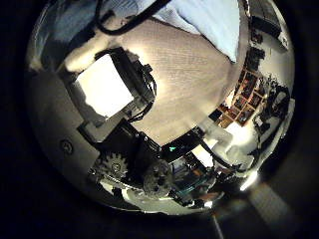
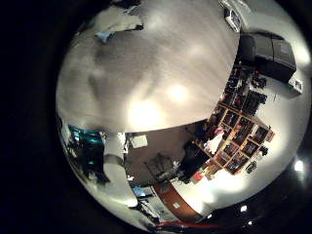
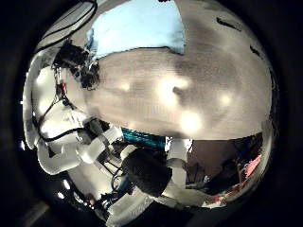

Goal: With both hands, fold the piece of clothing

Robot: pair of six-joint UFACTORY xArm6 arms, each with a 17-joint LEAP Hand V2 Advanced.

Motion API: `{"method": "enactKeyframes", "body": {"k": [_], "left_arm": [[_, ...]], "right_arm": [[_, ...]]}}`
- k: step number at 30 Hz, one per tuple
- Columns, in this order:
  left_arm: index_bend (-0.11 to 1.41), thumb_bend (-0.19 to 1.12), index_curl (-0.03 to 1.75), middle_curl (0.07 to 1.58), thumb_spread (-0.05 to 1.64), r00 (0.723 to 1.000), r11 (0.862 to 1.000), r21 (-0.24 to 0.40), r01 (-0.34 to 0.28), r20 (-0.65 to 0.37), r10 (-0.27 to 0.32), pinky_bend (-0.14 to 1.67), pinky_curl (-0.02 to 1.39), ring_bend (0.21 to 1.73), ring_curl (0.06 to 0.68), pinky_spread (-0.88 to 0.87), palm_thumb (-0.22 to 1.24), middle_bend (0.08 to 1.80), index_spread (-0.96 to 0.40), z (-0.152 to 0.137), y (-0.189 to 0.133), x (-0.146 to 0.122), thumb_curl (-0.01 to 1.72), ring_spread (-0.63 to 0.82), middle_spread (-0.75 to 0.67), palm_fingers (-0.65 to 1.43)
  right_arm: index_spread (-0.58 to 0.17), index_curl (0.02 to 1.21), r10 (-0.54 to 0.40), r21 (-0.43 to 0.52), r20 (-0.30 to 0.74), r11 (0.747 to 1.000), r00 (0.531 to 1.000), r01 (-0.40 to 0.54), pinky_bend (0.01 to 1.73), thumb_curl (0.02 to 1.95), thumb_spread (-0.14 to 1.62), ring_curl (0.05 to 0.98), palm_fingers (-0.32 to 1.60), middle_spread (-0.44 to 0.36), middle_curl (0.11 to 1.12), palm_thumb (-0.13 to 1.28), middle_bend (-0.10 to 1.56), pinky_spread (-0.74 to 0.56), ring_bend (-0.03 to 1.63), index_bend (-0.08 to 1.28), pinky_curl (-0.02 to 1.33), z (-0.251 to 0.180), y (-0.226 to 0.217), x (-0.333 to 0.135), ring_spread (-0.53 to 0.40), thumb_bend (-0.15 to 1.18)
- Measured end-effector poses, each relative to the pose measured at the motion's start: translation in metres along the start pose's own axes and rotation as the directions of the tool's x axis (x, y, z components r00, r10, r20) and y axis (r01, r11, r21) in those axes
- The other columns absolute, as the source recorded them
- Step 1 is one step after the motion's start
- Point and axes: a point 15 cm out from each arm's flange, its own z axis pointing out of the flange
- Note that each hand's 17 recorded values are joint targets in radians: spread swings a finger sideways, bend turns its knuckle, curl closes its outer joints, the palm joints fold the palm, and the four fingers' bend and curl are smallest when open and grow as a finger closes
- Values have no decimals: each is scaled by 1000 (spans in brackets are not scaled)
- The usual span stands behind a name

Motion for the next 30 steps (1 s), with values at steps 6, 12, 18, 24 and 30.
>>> {"method": "enactKeyframes", "body": {"k": [6, 12, 18, 24, 30], "left_arm": [[713, 26, 776, 757, 1150, 995, 996, -65, -55, -90, 49, 559, 508, 1168, 459, -632, 693, 1053, -563, -18, 36, 16, 464, -471, -451, 1174], [747, -7, 859, 793, 1156, 990, 992, -85, -90, -116, 80, 647, 579, 1221, 494, -676, 705, 1111, -598, -40, 63, 22, 501, -462, -447, 1115], [748, -12, 921, 810, 1160, 989, 993, -69, -91, -120, 82, 664, 626, 1243, 510, -697, 701, 1135, -618, -44, 73, 15, 527, -458, -441, 1086], [734, -12, 969, 819, 1159, 990, 995, -60, -79, -124, 71, 656, 660, 1250, 517, -710, 693, 1142, -632, -46, 77, 6, 545, -455, -437, 1076], [715, -12, 1005, 823, 1159, 989, 995, -56, -81, -126, 73, 639, 690, 1251, 520, -721, 690, 1143, -646, -47, 78, 2, 559, -454, -435, 1074]], "right_arm": [[-385, 320, -2, -25, 2, 1000, 1000, 2, 869, 227, 1239, 223, 311, -92, 383, 194, 421, 130, 781, 178, -2, 8, -5, -1, -88, -15], [-369, 337, -31, -49, -6, 998, 999, 31, 824, 262, 1204, 218, 367, -119, 396, 325, 459, 112, 771, 198, -7, 27, -28, -7, -121, 15], [-311, 355, -83, -136, -17, 988, 996, 80, 804, 291, 1143, 223, 288, -126, 394, 398, 416, 82, 754, 174, 4, 67, -51, -27, -126, -13], [-263, 342, -116, -43, -32, 992, 993, 115, 803, 300, 1112, 234, 273, -119, 401, 403, 411, 76, 774, 158, 9, 85, -88, -49, -131, -23], [-253, 334, -139, -97, -50, 986, 989, 134, 801, 303, 1087, 250, 277, -116, 415, 395, 426, 63, 803, 163, 16, 121, -86, -72, -150, -25]]}}
